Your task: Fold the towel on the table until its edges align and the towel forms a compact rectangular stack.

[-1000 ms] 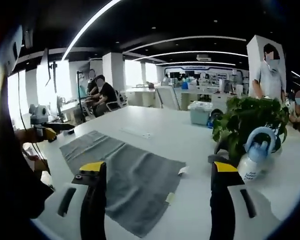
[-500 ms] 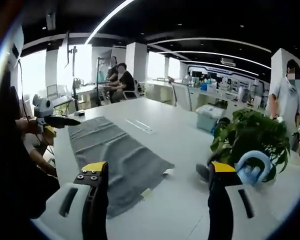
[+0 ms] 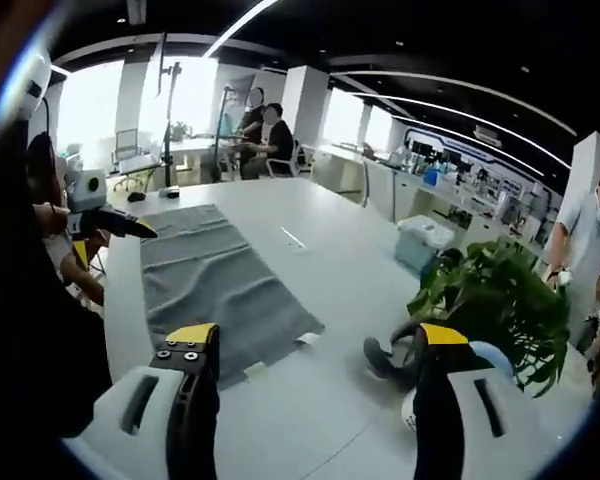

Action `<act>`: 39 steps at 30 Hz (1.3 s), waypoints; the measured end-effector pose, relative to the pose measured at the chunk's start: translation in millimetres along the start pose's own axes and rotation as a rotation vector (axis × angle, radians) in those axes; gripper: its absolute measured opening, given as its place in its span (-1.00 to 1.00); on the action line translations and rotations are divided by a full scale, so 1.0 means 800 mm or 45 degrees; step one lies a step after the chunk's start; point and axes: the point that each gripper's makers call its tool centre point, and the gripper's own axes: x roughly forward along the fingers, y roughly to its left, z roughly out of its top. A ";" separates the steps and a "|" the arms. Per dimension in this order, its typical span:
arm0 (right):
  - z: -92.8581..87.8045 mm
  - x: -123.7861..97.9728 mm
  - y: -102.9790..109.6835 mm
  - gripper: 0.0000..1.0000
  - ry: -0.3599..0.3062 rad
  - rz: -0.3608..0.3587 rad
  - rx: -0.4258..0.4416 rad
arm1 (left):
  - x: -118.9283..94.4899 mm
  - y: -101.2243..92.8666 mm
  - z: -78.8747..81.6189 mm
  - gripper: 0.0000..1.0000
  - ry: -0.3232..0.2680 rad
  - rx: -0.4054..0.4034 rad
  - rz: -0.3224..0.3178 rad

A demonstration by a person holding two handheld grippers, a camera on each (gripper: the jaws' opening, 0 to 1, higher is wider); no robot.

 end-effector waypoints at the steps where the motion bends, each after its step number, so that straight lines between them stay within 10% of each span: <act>1: -0.001 0.004 -0.002 0.57 0.003 0.005 -0.007 | 0.002 -0.001 -0.002 0.87 0.008 0.004 -0.007; 21: -0.002 0.113 0.002 0.36 0.009 0.127 0.118 | 0.064 -0.026 -0.040 0.62 0.194 0.296 -0.162; 39: -0.033 0.189 -0.001 0.19 0.087 0.209 0.214 | 0.107 -0.048 -0.128 0.29 0.457 0.590 -0.383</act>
